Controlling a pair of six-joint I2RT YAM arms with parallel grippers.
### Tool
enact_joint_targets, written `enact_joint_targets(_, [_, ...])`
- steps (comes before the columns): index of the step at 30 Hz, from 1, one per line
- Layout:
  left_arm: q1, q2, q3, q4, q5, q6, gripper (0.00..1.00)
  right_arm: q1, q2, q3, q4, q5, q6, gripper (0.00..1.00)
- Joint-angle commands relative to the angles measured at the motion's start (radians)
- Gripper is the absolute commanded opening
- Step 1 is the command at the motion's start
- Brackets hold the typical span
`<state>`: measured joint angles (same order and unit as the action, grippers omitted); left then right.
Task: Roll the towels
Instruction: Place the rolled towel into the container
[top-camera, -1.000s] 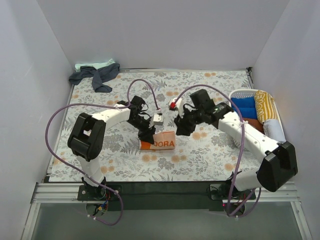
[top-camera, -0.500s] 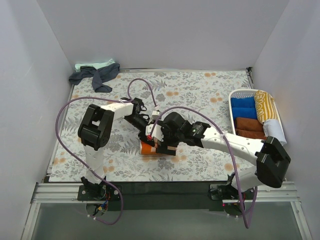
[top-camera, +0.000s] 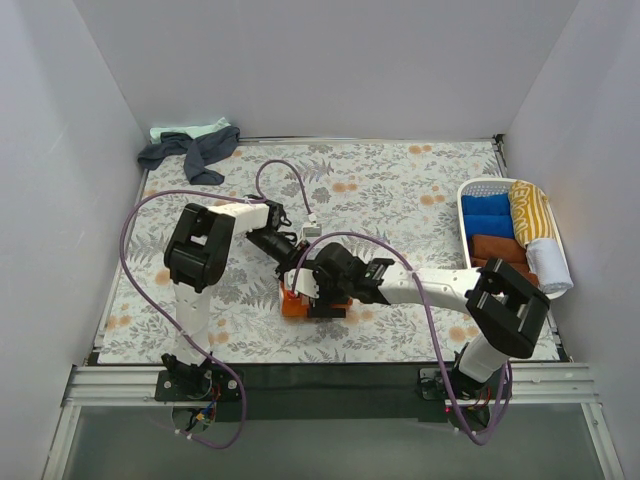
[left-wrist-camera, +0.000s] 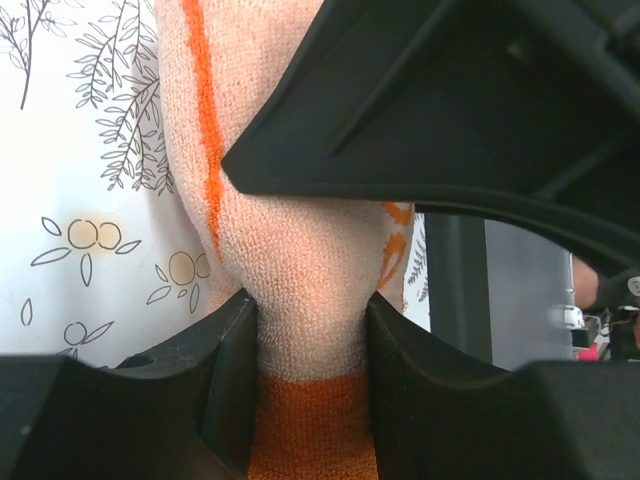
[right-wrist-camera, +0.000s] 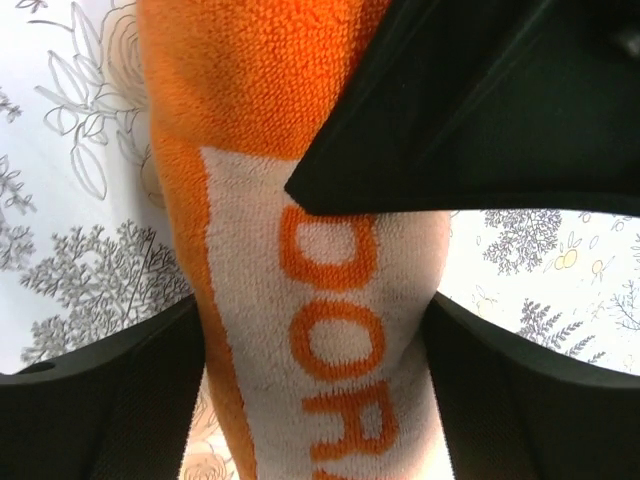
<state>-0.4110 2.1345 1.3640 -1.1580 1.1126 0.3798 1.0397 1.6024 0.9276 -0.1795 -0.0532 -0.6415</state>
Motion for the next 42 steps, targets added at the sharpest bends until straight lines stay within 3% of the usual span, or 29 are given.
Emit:
enact_joint_targets(1, [-0.002, 0.059, -0.017, 0.028, -0.166, 0.074, 0.2, 0.005, 0.042, -0.027, 0.054, 0.038, -0.012, 0.71])
enact_joint_targets(3, [0.001, 0.056, -0.016, 0.015, -0.146, 0.085, 0.25, 0.006, 0.056, -0.038, 0.052, 0.033, -0.007, 0.63])
enact_joint_targets(4, [0.008, 0.054, -0.017, 0.008, -0.139, 0.088, 0.28, 0.005, 0.057, -0.042, 0.052, 0.032, 0.0, 0.55])
enact_joint_targets(5, [0.014, 0.045, -0.017, 0.0, -0.122, 0.102, 0.36, 0.005, 0.059, -0.055, 0.051, 0.032, 0.003, 0.5])
enact_joint_targets(9, [0.063, 0.008, -0.016, -0.054, -0.056, 0.137, 0.51, 0.003, 0.05, -0.096, 0.045, 0.032, 0.013, 0.41])
enact_joint_targets(15, [0.159, -0.036, -0.031, -0.155, -0.025, 0.2, 0.61, -0.006, 0.056, -0.11, -0.009, 0.0, 0.019, 0.16])
enact_joint_targets(16, [0.172, -0.062, -0.034, -0.157, -0.034, 0.202, 0.66, -0.013, 0.056, -0.104, -0.018, -0.008, 0.022, 0.05])
enact_joint_targets(17, [0.201, -0.079, -0.034, -0.154, -0.039, 0.202, 0.67, -0.02, 0.056, -0.099, -0.04, -0.028, 0.028, 0.01])
enact_joint_targets(18, [0.216, -0.094, -0.032, -0.148, -0.043, 0.196, 0.71, -0.027, 0.057, -0.093, -0.052, -0.04, 0.035, 0.01])
enact_joint_targets(21, [0.284, -0.182, -0.003, -0.089, -0.062, 0.136, 0.73, -0.081, 0.041, -0.047, -0.113, -0.111, 0.08, 0.01])
enact_joint_targets(22, [0.299, -0.233, 0.015, -0.042, -0.094, 0.084, 0.98, -0.119, 0.033, -0.011, -0.155, -0.149, 0.11, 0.01])
enact_joint_targets(28, [0.299, -0.442, 0.041, 0.196, -0.276, -0.103, 0.98, -0.39, -0.019, 0.203, -0.302, -0.318, 0.215, 0.01])
enact_joint_targets(29, [0.299, -0.491, 0.026, 0.255, -0.351, -0.224, 0.98, -0.433, -0.021, 0.267, -0.348, -0.371, 0.235, 0.01])
enact_joint_targets(31, [0.293, -0.53, 0.017, 0.352, -0.428, -0.313, 0.98, -0.564, -0.03, 0.332, -0.388, -0.411, 0.246, 0.01])
enact_joint_targets(33, [0.29, -0.573, 0.018, 0.379, -0.499, -0.373, 0.98, -0.657, -0.039, 0.413, -0.44, -0.447, 0.256, 0.01])
enact_joint_targets(37, [0.273, -0.593, 0.061, 0.411, -0.652, -0.45, 0.98, -0.958, -0.039, 0.534, -0.477, -0.473, 0.286, 0.01])
enact_joint_targets(42, [0.273, -0.59, 0.086, 0.397, -0.715, -0.504, 0.98, -1.223, 0.057, 0.721, -0.567, -0.441, 0.348, 0.01])
